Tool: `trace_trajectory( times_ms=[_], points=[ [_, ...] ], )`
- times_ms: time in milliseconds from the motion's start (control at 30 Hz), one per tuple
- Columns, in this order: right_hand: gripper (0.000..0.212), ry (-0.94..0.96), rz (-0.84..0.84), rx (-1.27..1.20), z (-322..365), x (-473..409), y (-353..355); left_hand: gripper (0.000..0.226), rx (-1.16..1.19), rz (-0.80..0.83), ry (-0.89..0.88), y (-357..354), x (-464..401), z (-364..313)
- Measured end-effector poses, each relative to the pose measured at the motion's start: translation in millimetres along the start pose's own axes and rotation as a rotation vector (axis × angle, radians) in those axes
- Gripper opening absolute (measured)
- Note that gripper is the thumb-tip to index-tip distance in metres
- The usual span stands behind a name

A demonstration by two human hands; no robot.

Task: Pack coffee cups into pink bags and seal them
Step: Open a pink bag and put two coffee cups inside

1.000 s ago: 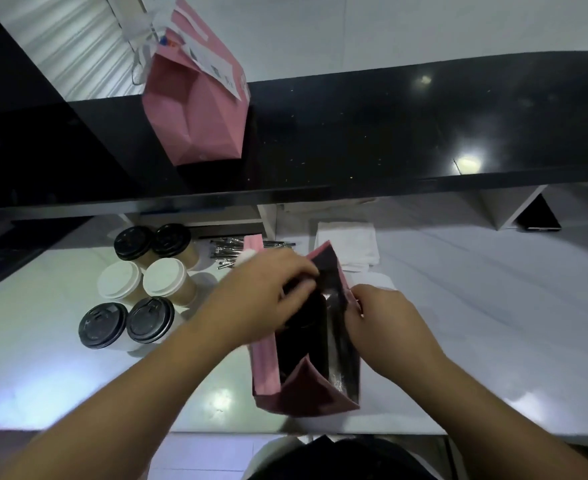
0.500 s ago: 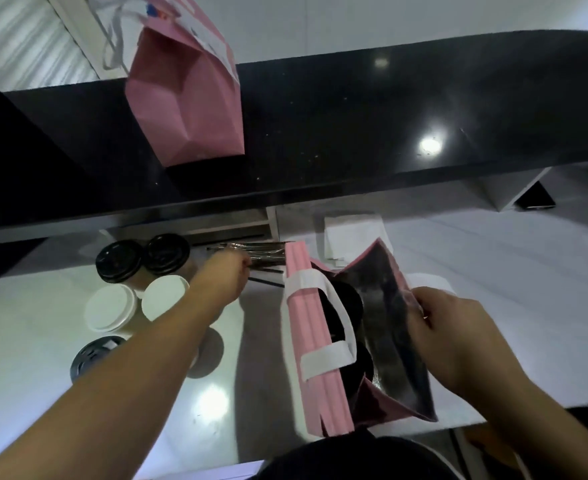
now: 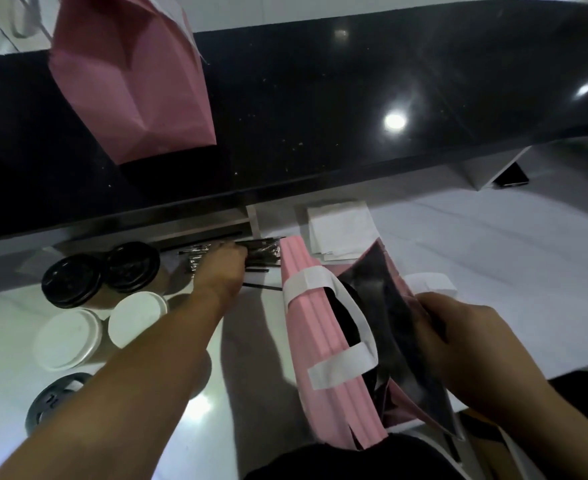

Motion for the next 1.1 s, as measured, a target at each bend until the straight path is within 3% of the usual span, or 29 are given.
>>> trace_trajectory(
  times_ms=[267, 500, 633, 767, 933, 1033, 1100],
  points=[
    [0.023, -0.014, 0.026, -0.005, -1, -2, -3, 0.018, -0.068, 0.048, -0.066, -4, -3, 5],
    [0.032, -0.015, 0.057, 0.034, -3, -3, 0, 0.007, 0.029, -0.004, 0.029, 18, 13, 12],
    [0.041, 0.031, 0.055, 0.022, -1, -2, 3, 0.014, 0.345, 0.032, 0.075, 45, 40, 11],
    [0.035, 0.053, 0.111, -0.004, -5, -6, 5, 0.018, 0.666, 0.021, 0.178, 80, 86, 3],
    [0.040, 0.042, 0.172, -0.046, -12, -12, 10, 0.013, 0.804, 0.020, 0.249, 141, 148, -18],
    [0.039, 0.033, 0.203, -0.058, -14, -13, 10, 0.005, 0.947, 0.142, 0.153, 192, 181, -49],
    [0.038, 0.019, 0.196, -0.046, -14, -14, 9, 0.010, 0.897, 0.222, 0.097, 217, 193, -75]
  ],
)
Point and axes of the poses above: each hand's wrist, its own x-axis away from the middle knuckle, its own y-axis out of the back of the hand, z = x × y, the point moved 4 cm from there along -x, towards the middle knuckle, and after that the axes turned 3 degrees about z, right-handed, at the moved point
